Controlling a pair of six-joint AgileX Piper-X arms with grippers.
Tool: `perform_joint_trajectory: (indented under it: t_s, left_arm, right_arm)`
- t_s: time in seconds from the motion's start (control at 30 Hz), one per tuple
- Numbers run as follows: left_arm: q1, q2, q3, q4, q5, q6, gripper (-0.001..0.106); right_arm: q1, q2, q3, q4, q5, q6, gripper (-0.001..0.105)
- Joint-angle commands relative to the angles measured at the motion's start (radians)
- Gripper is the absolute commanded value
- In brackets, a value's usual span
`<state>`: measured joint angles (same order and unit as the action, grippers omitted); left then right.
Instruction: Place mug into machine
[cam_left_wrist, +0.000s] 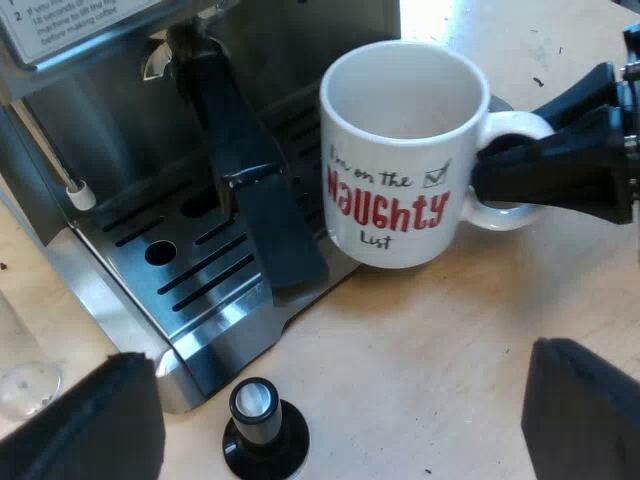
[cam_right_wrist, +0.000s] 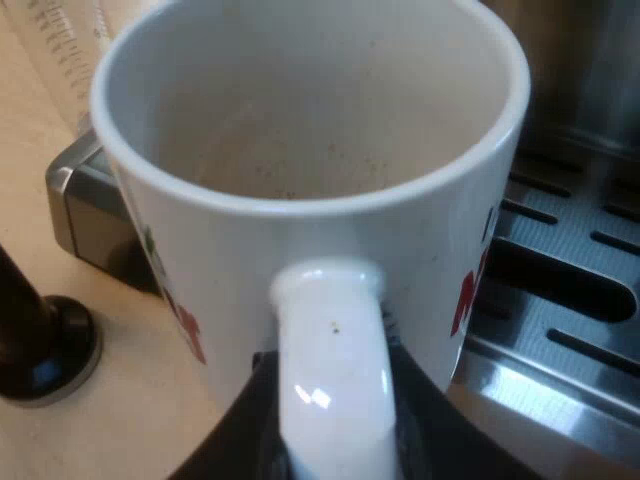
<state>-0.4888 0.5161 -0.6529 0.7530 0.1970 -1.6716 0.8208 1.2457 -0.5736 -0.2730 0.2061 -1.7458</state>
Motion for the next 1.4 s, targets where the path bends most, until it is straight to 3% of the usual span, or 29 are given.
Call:
perform_joint_trajectory:
  t_s: [0.03, 0.93, 1.4]
  left_arm:
    - [-0.005, -0.001, -0.003, -0.011, 0.002, -0.002, 0.079]
    - [-0.005, -0.001, -0.003, -0.011, 0.002, -0.002, 0.079]
    - [-0.005, -0.001, -0.003, -0.011, 0.002, -0.002, 0.079]
  right_arm:
    - [0.000, 0.024, -0.054, -0.060, 0.001, -0.004, 0.000]
    - [0.000, 0.318, -0.285, -0.067, 0.115, 0.044, 0.000]
    - [0.000, 0.389, -0.332, -0.119, 0.142, 0.068, 0.000]
